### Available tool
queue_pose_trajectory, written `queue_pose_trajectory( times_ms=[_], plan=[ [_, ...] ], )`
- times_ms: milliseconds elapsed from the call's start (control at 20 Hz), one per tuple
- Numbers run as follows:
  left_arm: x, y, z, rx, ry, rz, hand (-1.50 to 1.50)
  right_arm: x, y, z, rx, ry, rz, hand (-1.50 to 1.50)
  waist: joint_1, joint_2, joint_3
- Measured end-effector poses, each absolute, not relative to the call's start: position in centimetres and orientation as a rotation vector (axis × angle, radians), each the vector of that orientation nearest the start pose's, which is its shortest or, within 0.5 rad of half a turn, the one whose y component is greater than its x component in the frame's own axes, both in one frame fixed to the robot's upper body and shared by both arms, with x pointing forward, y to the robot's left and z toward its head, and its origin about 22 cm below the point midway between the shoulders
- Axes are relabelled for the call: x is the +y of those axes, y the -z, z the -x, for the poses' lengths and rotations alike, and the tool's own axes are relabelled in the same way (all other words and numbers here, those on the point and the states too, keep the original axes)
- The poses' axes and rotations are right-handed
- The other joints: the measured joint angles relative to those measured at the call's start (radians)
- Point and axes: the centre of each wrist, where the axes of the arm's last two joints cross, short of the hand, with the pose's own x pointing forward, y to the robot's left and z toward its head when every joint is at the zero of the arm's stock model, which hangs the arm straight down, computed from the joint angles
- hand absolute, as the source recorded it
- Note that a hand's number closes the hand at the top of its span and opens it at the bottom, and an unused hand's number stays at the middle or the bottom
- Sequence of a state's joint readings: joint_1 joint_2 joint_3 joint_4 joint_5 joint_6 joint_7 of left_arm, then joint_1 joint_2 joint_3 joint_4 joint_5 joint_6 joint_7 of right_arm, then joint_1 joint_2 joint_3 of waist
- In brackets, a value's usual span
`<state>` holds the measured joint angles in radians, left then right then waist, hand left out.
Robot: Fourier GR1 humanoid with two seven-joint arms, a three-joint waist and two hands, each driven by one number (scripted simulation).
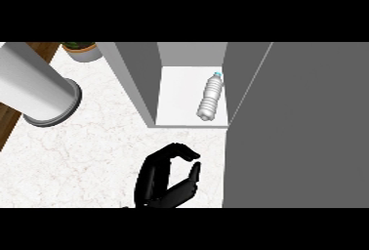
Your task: Pick up the bottled water, place it into the cabinet and close the cabinet
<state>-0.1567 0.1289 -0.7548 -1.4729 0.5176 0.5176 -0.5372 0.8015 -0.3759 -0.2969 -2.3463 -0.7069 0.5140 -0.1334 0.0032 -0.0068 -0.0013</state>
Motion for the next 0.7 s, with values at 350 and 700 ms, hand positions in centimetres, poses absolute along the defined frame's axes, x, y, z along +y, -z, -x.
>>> queue_pose_trajectory(
  times_ms=[350, 700],
  plan=[
    [14.3, 0.7, -18.0, -1.82, -0.021, 0.357, 1.5, -33.6, -12.1, -5.5, -1.757, -0.223, -0.387, 1.5, -0.002, 0.001, -0.001],
    [19.6, -0.6, -16.6, -1.833, 0.001, 0.298, 1.5, -32.6, -11.8, -5.8, -1.688, -0.338, -0.555, 1.5, -0.004, -0.003, -0.002]
  ],
)
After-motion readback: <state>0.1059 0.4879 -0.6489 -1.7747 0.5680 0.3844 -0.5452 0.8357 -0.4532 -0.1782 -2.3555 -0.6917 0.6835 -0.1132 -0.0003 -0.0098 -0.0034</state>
